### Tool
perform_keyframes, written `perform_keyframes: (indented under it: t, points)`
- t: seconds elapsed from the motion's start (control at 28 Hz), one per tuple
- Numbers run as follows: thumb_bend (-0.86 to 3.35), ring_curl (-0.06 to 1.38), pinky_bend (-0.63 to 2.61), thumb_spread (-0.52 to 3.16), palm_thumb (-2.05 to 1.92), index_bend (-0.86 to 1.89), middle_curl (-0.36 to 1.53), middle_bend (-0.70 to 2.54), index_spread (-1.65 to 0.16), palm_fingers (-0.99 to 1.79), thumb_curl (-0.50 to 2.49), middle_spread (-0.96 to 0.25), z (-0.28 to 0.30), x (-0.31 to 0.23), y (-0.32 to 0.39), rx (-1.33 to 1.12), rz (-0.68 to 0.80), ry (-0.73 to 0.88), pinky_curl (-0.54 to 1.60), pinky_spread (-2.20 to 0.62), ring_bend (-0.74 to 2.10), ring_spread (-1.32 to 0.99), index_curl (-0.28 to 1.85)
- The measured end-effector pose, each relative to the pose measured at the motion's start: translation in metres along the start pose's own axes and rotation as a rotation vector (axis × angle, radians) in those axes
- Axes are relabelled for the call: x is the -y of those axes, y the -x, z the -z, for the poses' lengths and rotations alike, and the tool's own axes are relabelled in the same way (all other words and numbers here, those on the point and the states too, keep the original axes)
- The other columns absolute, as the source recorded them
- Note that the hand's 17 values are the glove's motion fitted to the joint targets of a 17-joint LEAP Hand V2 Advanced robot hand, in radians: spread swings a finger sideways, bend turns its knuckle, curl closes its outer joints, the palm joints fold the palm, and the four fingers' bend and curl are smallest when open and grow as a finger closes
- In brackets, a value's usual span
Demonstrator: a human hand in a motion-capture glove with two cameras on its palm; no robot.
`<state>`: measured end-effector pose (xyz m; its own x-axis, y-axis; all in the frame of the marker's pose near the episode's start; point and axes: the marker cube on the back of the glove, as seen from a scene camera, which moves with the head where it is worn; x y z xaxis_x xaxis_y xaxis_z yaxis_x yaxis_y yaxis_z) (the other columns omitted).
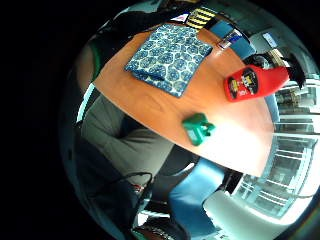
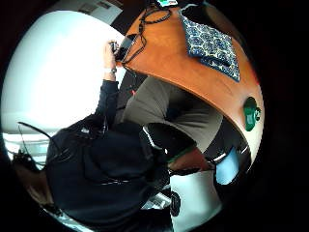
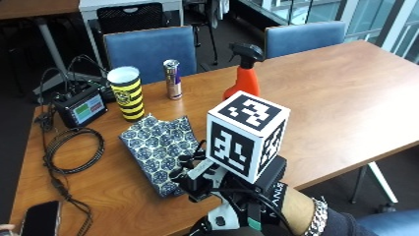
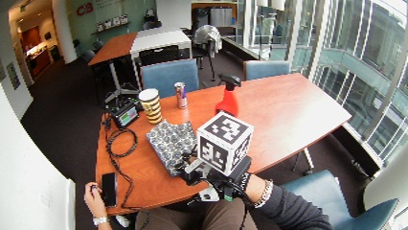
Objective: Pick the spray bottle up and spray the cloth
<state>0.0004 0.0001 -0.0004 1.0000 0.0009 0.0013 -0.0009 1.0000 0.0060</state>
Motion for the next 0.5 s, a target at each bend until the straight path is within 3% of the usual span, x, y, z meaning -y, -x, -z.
perform_keyframes:
  t: [0.5]
  points:
    - [0.13, 0.18, 0.29, 0.87, 0.43, 0.23, 0.17, 0.19, -0.39, 0.48, 0.17, -0.06, 0.0073, 0.006, -0.0002, -0.01, -0.009, -0.035, 0.19, 0.19, 0.29, -0.04, 0.23]
